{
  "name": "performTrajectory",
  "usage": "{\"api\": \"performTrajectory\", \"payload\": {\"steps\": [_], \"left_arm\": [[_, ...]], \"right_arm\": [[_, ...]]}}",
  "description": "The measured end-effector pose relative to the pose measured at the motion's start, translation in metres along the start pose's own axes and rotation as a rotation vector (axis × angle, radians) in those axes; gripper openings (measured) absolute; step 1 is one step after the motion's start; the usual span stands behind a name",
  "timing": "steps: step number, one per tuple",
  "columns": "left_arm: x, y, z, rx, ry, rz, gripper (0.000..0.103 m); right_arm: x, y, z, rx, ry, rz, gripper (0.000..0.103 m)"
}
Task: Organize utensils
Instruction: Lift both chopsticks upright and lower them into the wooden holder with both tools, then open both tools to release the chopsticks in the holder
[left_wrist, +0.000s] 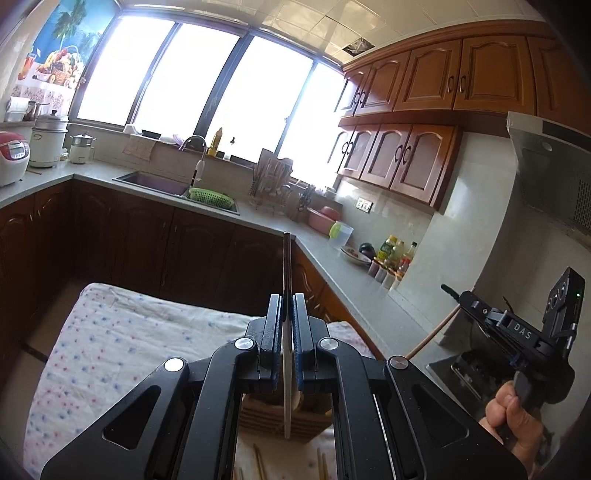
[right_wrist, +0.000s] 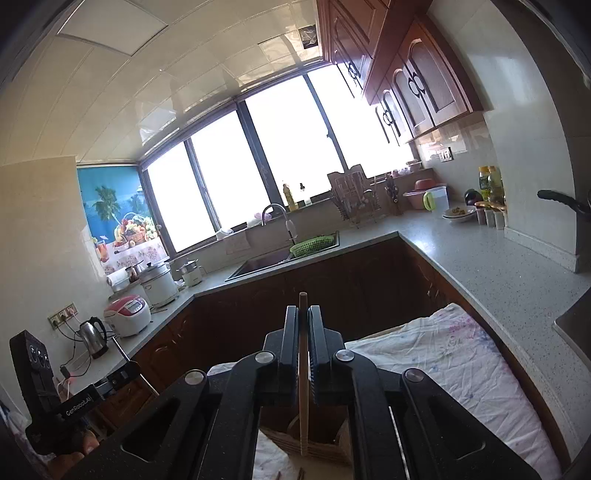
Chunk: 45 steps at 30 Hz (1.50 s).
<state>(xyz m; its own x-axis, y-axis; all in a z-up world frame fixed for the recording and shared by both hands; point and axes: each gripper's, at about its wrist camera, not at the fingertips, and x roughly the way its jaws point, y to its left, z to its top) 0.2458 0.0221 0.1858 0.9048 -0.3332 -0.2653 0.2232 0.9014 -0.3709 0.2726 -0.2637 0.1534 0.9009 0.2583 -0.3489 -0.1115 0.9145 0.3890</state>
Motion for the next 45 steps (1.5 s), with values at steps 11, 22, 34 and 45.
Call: {"api": "performTrajectory", "payload": {"steps": [11,22,34,45], "left_arm": [[0.105,0.021,-0.034,-0.018,0.023,0.048,0.004],[0.138,0.026,-0.075,0.015,0.120,0.074,0.005],[0.141,0.026,-0.076,0.027,0.146,0.100,0.007],[0.091,0.039,-0.072,0.002,0.124,0.184,0.077]], "right_arm": [[0.061,-0.022,-0.043,-0.018,0.018,-0.038,0.005],[0.077,-0.032,-0.089,-0.053,0.017,-0.076,0.005],[0.083,-0.040,-0.083,-0.026,0.061,-0.099,0.010],[0.043,-0.046,-0.071,0.039,0.004,-0.062,0.093]]}}
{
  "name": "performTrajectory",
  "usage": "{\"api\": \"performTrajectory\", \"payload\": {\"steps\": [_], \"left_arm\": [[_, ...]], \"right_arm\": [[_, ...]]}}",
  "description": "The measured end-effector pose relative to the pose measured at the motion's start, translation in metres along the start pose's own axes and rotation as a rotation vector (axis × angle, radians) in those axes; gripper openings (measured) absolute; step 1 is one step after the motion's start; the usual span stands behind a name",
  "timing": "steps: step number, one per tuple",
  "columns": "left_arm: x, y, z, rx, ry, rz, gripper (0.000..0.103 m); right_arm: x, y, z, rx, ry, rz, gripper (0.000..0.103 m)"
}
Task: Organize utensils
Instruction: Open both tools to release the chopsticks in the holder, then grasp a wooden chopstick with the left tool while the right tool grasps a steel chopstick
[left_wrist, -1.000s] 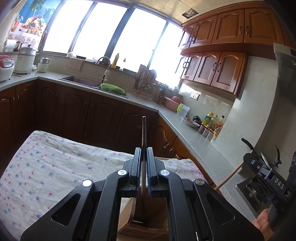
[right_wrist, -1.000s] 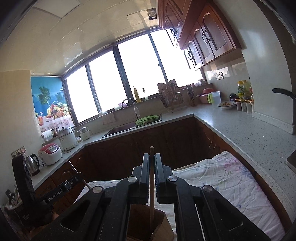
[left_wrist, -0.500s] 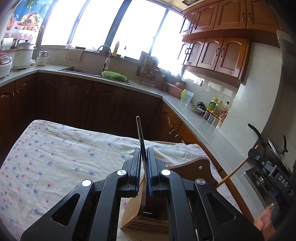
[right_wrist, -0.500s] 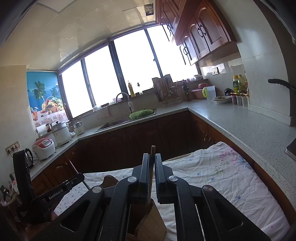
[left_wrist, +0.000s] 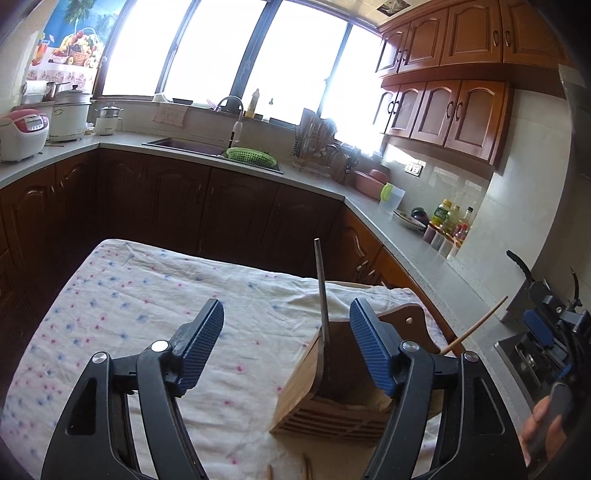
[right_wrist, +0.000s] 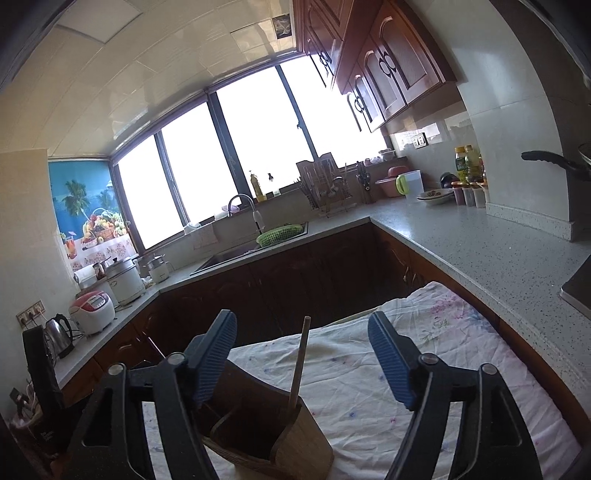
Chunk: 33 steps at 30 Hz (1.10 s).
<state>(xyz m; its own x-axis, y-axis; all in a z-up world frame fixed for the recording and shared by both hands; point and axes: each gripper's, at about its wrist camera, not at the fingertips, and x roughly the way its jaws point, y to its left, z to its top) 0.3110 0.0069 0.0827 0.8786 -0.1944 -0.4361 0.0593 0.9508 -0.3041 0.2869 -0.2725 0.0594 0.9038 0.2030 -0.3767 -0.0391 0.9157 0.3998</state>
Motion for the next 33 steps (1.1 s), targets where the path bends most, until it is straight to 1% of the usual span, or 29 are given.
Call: {"api": "performTrajectory", "payload": {"steps": [1,2,4,8,14,18,22,26,30,33], "left_arm": [[-0.007,0.003,-0.003,-0.005,-0.001,0.006,0.078],[-0.013,0.006,-0.006,-0.010,0.003,0.011,0.080],[-0.026,0.012,-0.014,-0.018,0.013,0.025,0.082],[-0.051,0.021,-0.033,-0.019,0.033,0.057,0.083],[-0.085,0.038,-0.062,-0.061,0.059,0.054,0.083],[-0.102,0.046,-0.080,-0.082,0.082,0.069,0.083],[-0.111,0.050,-0.098,-0.083,0.114,0.087,0.083],[-0.113,0.052,-0.112,-0.085,0.150,0.098,0.083],[-0.109,0.047,-0.119,-0.068,0.187,0.101,0.083],[-0.106,0.041,-0.121,-0.049,0.199,0.097,0.083]], "right_arm": [[-0.006,0.001,-0.001,0.003,-0.009,0.015,0.100],[-0.012,0.003,-0.001,0.001,-0.016,0.020,0.101],[-0.024,0.004,-0.004,-0.010,-0.017,0.024,0.101],[-0.043,0.003,-0.015,0.002,0.015,0.039,0.101],[-0.069,-0.008,-0.040,0.041,0.073,0.027,0.101],[-0.080,-0.018,-0.062,0.061,0.131,0.003,0.101],[-0.090,-0.026,-0.084,0.088,0.183,-0.016,0.101],[-0.096,-0.031,-0.100,0.086,0.223,-0.037,0.101],[-0.096,-0.037,-0.109,0.091,0.258,-0.046,0.101],[-0.096,-0.038,-0.113,0.079,0.271,-0.054,0.101]]}}
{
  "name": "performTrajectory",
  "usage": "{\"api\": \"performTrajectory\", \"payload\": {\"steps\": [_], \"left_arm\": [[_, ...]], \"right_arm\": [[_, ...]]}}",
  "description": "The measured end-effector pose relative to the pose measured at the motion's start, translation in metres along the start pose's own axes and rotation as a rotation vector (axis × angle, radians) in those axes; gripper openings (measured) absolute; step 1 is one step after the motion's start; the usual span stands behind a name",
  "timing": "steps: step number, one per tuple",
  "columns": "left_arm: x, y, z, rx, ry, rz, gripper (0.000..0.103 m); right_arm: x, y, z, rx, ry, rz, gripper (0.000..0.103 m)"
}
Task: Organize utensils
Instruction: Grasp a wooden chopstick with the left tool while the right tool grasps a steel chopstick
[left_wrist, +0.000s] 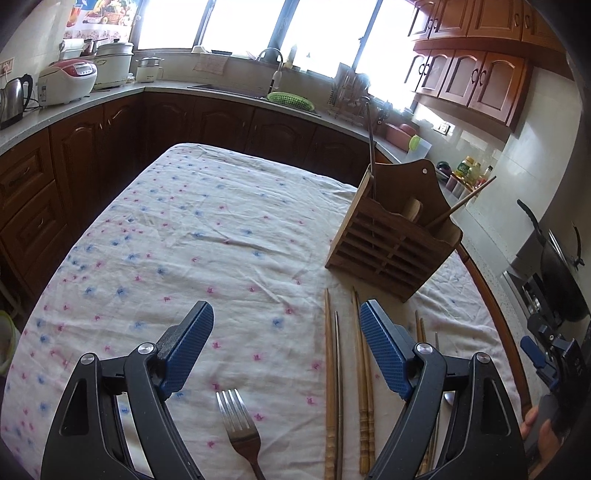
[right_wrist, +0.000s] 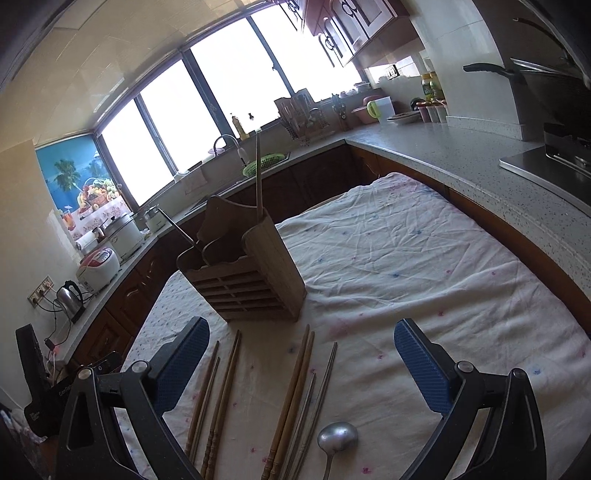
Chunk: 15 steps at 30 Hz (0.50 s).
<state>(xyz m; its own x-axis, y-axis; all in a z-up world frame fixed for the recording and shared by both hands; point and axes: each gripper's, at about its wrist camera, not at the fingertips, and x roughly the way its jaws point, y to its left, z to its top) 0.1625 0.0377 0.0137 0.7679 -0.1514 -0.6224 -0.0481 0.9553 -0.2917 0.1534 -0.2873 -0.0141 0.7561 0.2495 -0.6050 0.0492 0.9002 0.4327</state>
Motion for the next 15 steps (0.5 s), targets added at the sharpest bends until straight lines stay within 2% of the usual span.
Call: {"api": "performTrajectory", "payload": {"steps": [5,8,10,12,13,15], "left_arm": [[0.006,-0.008,0.000,0.025,0.023,-0.002,0.083],[0.013,-0.013,-0.001,0.043,0.043,-0.008,0.083],[0.021,-0.016,-0.001,0.059,0.066,-0.017,0.076],[0.032,-0.021,-0.001,0.072,0.102,-0.029,0.063],[0.038,-0.022,-0.001,0.076,0.119,-0.034,0.060],[0.049,-0.026,-0.002,0.090,0.150,-0.041,0.054]], "right_arm": [[0.003,0.002,-0.001,-0.026,0.019,-0.024,0.098],[0.009,0.003,-0.003,-0.040,0.049,-0.045,0.087],[0.017,0.002,-0.004,-0.043,0.081,-0.062,0.073],[0.027,0.001,-0.007,-0.045,0.117,-0.075,0.064],[0.032,0.000,-0.008,-0.045,0.133,-0.079,0.057],[0.042,0.000,-0.011,-0.047,0.166,-0.088,0.050]]}}
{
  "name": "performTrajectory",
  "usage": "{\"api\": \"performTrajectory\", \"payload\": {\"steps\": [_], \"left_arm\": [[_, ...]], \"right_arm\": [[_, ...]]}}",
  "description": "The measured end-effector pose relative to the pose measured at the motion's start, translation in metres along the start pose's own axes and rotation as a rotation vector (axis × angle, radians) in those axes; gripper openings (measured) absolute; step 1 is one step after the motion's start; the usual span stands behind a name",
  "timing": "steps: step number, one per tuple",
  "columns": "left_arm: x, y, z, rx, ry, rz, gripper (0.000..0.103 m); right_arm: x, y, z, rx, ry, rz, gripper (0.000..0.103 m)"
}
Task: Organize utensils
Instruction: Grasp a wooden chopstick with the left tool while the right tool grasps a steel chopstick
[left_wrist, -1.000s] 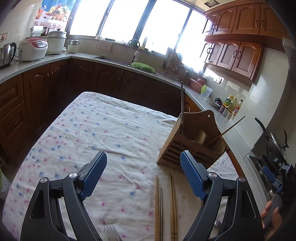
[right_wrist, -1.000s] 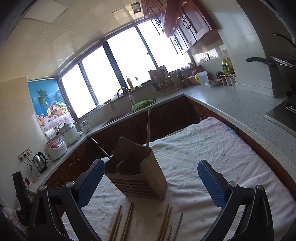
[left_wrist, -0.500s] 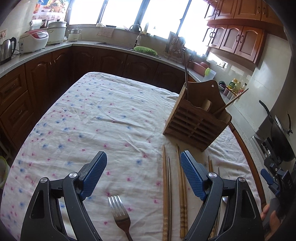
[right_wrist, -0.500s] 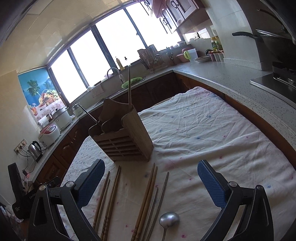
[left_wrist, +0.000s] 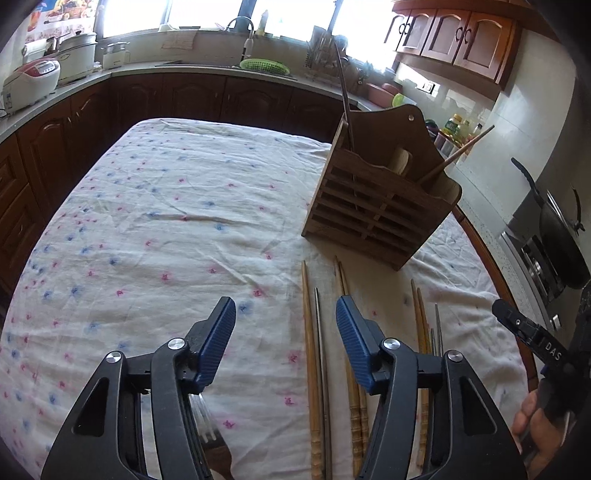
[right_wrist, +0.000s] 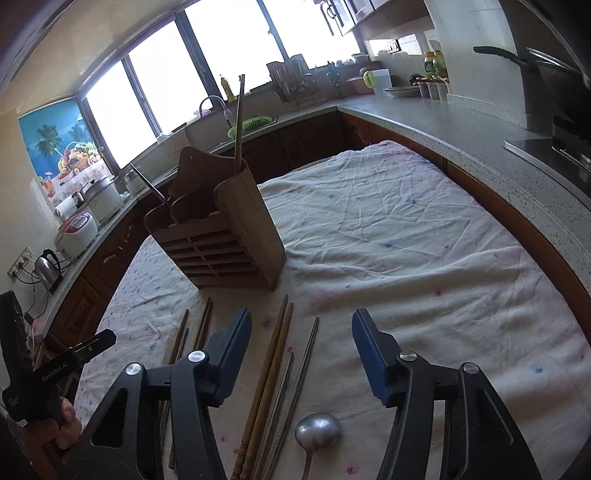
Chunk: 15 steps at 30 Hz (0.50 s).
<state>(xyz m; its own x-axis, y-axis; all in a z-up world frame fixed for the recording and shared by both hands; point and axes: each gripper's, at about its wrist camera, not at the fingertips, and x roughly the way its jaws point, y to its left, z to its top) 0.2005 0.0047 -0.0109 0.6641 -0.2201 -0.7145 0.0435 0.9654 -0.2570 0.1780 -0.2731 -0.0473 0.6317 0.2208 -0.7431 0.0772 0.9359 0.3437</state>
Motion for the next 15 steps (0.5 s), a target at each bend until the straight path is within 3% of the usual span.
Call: {"api": "performTrajectory", "payload": {"steps": [5,9,15], "left_arm": [[0.030,-0.009,0.009,0.030,0.068,-0.017,0.046],[0.057,-0.015,0.018,0.051,0.125,-0.015,0.039],[0.088,-0.019,0.028,0.066,0.172,0.001,0.031]], "right_arm": [[0.025,0.002,-0.005,-0.016,0.066,-0.031,0.040],[0.045,-0.001,-0.007,-0.003,0.121,-0.041,0.026],[0.062,0.000,-0.005,-0.019,0.153,-0.064,0.021]]}}
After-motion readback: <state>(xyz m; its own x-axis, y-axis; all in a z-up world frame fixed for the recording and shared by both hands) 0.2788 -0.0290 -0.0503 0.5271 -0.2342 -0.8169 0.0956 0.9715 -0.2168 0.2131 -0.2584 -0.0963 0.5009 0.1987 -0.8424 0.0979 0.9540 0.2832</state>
